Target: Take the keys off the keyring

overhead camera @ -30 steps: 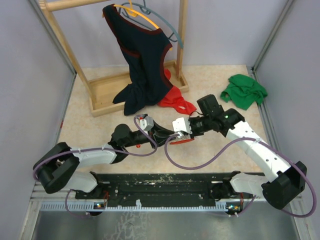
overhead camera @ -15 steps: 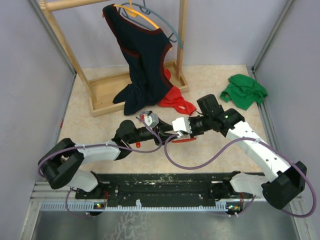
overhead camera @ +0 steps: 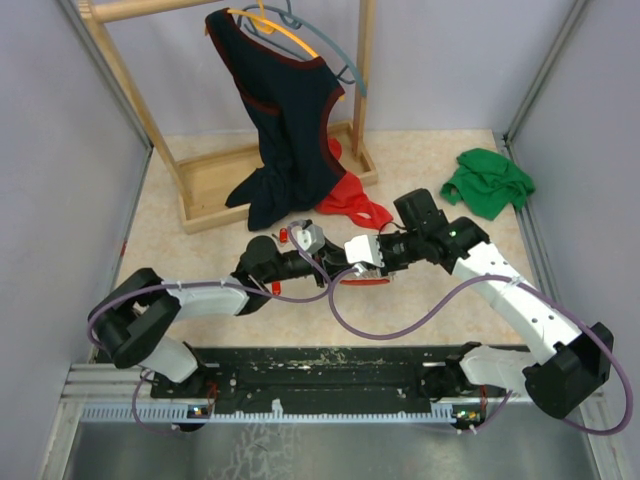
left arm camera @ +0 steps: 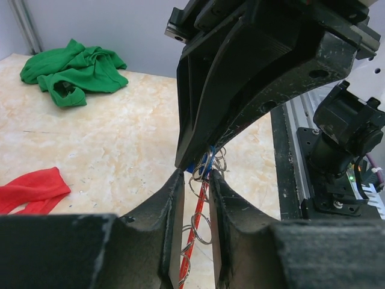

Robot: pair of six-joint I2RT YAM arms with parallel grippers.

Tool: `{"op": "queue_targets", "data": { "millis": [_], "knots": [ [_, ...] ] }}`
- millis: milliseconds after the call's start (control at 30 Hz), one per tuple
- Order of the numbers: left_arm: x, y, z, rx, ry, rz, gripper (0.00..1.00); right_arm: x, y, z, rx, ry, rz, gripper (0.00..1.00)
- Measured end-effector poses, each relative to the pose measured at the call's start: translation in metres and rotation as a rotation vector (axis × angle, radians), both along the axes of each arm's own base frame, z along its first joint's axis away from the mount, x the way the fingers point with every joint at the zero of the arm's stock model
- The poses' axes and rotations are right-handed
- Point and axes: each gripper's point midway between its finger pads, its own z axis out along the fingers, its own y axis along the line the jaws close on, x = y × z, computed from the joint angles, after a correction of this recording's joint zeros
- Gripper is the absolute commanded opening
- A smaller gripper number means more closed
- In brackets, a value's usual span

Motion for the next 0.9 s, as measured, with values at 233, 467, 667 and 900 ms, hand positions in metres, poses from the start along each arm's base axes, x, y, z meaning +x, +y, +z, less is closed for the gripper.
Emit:
{"op": "queue_targets", "data": {
  "millis": [233,467,667,900],
  "knots": [
    [-0.0013,-0.0034,-0.0006,-0.002,-0.007,-0.022,0.14,-0.0012,-0.0001,-0.0003,0.000,0.004,0.003,0.00],
    [-0.0050,-0.0064,-0.0055,0.009,-0.017,-0.055,0.00,-0.0030,-0.0034,-0.0033,-0.017,0.018,-0.004,0.00],
    [-0.0050,-0.0062,-0.0052,0.010,-0.041,-0.057,0.00,-0.0039,-0.0039,-0.0033,-0.012,0.032,-0.016,0.08],
    [-0.0022,-0.0020,-0.0017,-0.012,-0.059,-0.024,0.00,-0.0036,-0.0007,0.0050,0.054,0.074,-0.031,0.33]
  ]
}}
